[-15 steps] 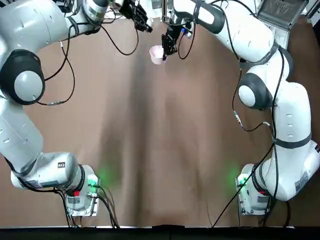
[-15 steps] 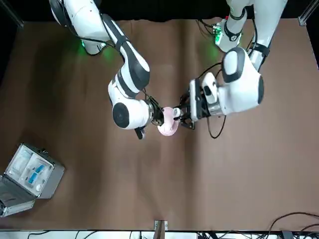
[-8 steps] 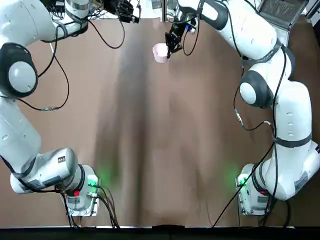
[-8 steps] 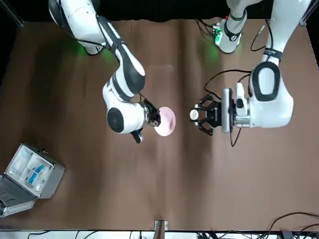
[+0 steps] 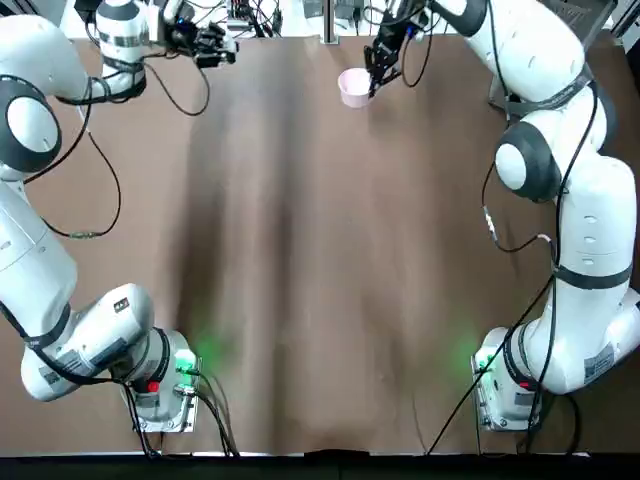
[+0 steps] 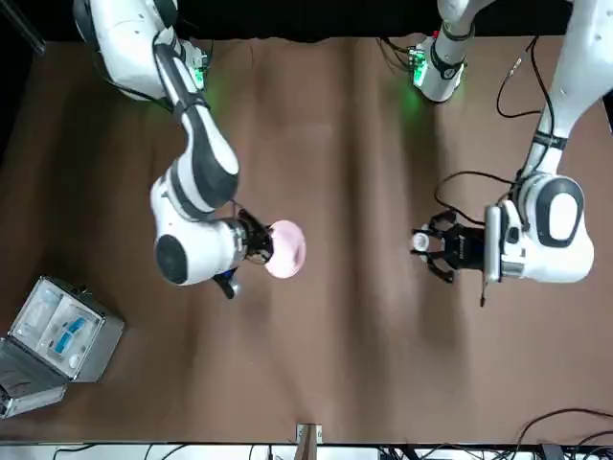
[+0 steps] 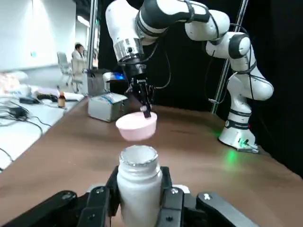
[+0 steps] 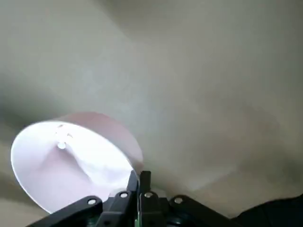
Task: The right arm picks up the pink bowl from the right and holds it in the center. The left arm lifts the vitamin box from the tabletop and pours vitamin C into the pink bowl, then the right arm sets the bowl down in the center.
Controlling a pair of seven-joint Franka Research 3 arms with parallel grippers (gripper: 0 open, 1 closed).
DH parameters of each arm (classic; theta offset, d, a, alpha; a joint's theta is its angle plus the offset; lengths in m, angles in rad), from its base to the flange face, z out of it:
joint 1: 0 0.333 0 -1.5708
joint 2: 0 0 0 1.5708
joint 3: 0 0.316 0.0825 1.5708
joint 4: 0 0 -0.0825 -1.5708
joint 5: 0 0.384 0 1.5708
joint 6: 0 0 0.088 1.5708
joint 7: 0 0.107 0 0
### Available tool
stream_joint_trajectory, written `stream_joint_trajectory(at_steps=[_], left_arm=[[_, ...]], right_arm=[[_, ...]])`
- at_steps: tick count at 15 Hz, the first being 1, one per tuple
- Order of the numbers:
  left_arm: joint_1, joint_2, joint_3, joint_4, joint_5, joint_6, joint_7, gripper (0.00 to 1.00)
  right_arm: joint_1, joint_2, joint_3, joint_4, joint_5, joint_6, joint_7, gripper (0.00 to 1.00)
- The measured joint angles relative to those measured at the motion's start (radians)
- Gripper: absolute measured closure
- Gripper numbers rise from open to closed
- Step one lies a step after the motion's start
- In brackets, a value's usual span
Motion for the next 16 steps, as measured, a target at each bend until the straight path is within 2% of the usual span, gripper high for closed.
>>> stream_joint_trajectory(at_steps=[4, 5, 6, 9, 12, 16], left_arm=[[0.112, 0.138, 0.006, 0.037, 0.084, -0.04, 0.18, 0.64], [0.147, 0.204, 0.007, 0.059, 0.135, -0.046, 0.214, 0.64], [0.154, 0.23, 0.01, 0.066, 0.16, -0.047, 0.224, 0.64], [0.146, 0.292, 0.051, 0.076, 0.189, -0.046, 0.301, 0.64], [0.141, 0.354, 0.075, 0.092, 0.191, -0.045, 0.393, 0.64], [0.138, 0.41, 0.099, 0.104, 0.191, -0.045, 0.427, 0.64]], right_arm=[[-0.082, -0.032, -0.003, -0.001, -0.058, -0.083, -0.1, 0.98], [-0.125, -0.046, -0.003, -0.008, -0.068, -0.1, -0.154, 0.98], [-0.137, -0.048, -0.003, -0.011, -0.069, -0.093, -0.179, 0.98], [-0.123, -0.047, 0.005, -0.042, -0.089, 0.054, -0.231, 0.98], [-0.052, -0.036, 0.012, -0.115, -0.116, 0.236, -0.269, 0.98], [0.023, -0.01, 0.013, -0.199, -0.12, 0.36, -0.345, 0.98]])
